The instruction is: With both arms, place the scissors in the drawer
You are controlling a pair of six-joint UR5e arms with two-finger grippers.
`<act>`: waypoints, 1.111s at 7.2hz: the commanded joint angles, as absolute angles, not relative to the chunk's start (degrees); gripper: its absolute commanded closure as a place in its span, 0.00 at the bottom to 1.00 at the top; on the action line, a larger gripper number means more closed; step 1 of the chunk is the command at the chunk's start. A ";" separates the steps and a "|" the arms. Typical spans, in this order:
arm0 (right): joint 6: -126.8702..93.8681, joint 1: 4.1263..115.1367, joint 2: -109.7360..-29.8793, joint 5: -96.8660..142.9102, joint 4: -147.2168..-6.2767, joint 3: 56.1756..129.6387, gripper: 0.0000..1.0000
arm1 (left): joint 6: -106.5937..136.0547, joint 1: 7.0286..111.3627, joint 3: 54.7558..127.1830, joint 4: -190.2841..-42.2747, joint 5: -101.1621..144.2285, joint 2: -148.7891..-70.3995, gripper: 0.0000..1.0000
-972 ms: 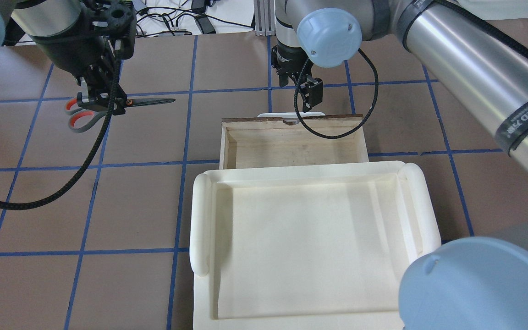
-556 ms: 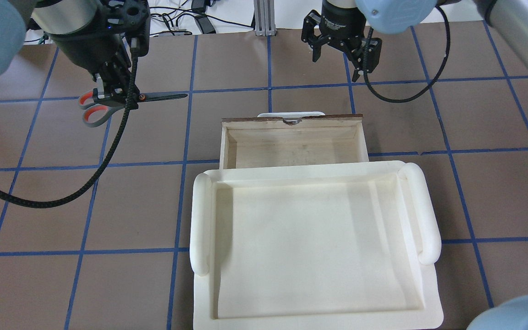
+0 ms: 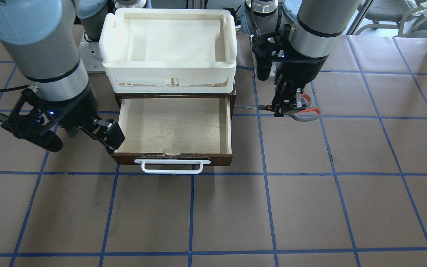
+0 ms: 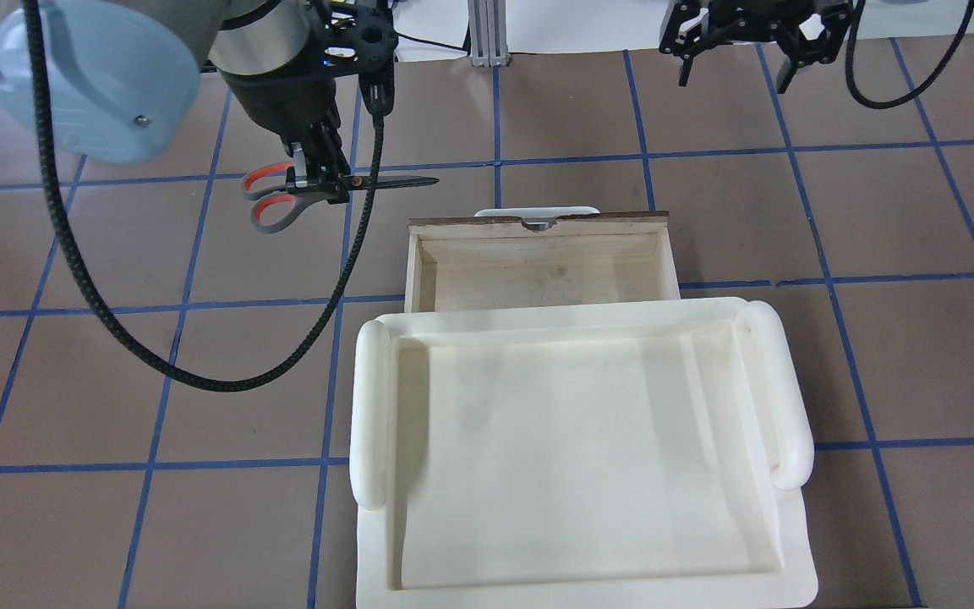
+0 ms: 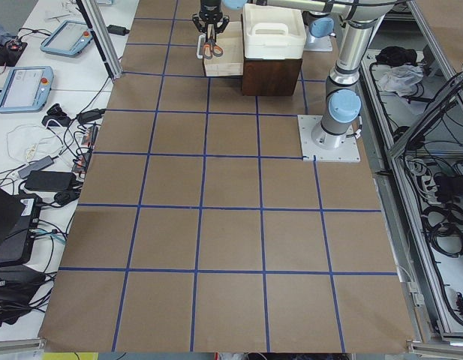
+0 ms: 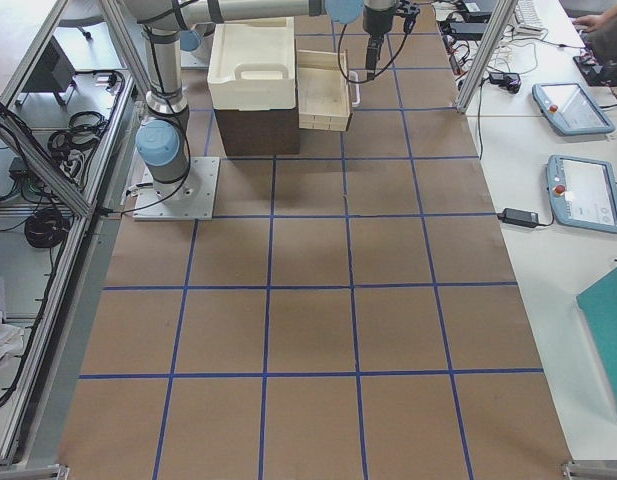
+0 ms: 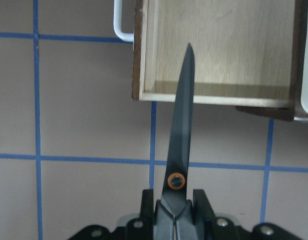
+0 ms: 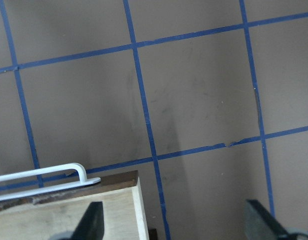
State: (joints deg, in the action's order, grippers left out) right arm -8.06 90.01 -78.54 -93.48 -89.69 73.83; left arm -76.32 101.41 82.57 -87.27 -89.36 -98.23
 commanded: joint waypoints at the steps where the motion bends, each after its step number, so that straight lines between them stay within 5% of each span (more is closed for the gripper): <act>1: 1.83 87.80 -83.39 -93.86 -88.42 77.15 0.00 | -71.66 106.59 80.17 -86.40 -89.65 -102.46 1.00; 8: -0.09 88.59 -87.01 -90.88 -88.42 80.51 0.00 | -62.49 116.54 78.57 -81.21 -89.38 -113.29 1.00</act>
State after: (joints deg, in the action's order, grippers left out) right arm -0.02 88.53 -86.40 -91.26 -88.48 80.36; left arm -62.70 116.19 78.48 -81.11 -89.62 -112.59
